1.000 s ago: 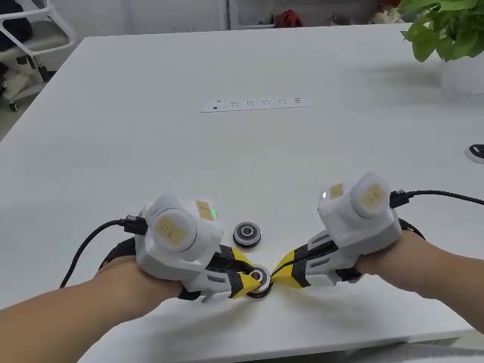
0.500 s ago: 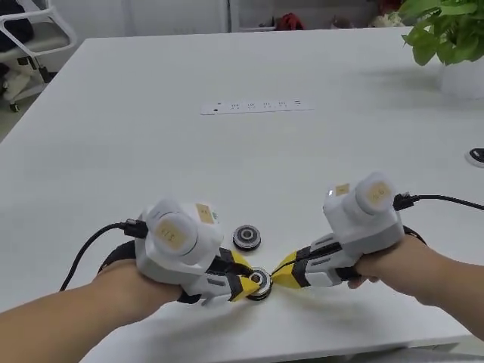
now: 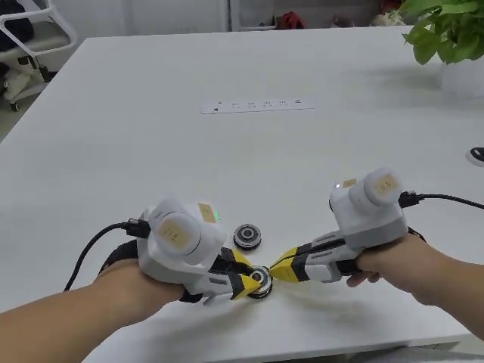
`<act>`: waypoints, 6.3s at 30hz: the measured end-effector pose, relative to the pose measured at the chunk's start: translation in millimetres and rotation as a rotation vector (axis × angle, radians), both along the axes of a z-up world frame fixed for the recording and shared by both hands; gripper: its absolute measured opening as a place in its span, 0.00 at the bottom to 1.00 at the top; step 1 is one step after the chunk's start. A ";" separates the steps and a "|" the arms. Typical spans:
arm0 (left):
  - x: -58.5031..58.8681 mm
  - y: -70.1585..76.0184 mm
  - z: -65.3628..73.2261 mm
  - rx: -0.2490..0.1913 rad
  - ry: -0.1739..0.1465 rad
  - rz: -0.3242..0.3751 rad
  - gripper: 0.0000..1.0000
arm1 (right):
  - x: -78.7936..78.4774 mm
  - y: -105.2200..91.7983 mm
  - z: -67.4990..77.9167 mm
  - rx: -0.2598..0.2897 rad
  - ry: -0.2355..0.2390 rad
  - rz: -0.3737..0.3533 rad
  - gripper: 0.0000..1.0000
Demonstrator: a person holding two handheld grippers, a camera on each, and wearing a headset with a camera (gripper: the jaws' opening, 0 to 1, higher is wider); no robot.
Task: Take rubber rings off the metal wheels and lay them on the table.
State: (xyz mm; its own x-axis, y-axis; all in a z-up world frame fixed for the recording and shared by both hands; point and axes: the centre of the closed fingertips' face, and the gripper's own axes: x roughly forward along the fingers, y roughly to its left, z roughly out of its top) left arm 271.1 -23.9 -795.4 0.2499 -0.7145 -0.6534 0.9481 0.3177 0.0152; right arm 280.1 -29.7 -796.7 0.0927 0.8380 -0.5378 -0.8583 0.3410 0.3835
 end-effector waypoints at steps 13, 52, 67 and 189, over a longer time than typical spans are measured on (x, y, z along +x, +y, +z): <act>0.2 0.4 -0.2 0.009 0.000 0.005 0.12 | -4.2 4.9 3.7 0.011 0.014 0.012 0.00; -1.4 -1.6 -0.3 0.007 -0.001 0.000 0.12 | -12.8 15.8 19.4 0.118 0.058 0.032 0.00; -1.1 -1.8 0.1 0.003 -0.017 -0.013 0.13 | -2.1 2.2 4.9 0.059 0.058 -0.026 0.00; -9.0 99.1 44.6 -0.042 -0.012 0.151 0.38 | 2.3 59.8 5.8 -0.004 -0.022 0.070 0.07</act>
State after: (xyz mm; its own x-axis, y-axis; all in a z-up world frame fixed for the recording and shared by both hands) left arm 262.1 75.2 -750.8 0.3642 -0.6948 -0.6202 0.8894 0.4571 0.0103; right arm 282.4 30.1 -790.9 0.0460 0.8408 -0.5394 -0.8884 0.2813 0.3627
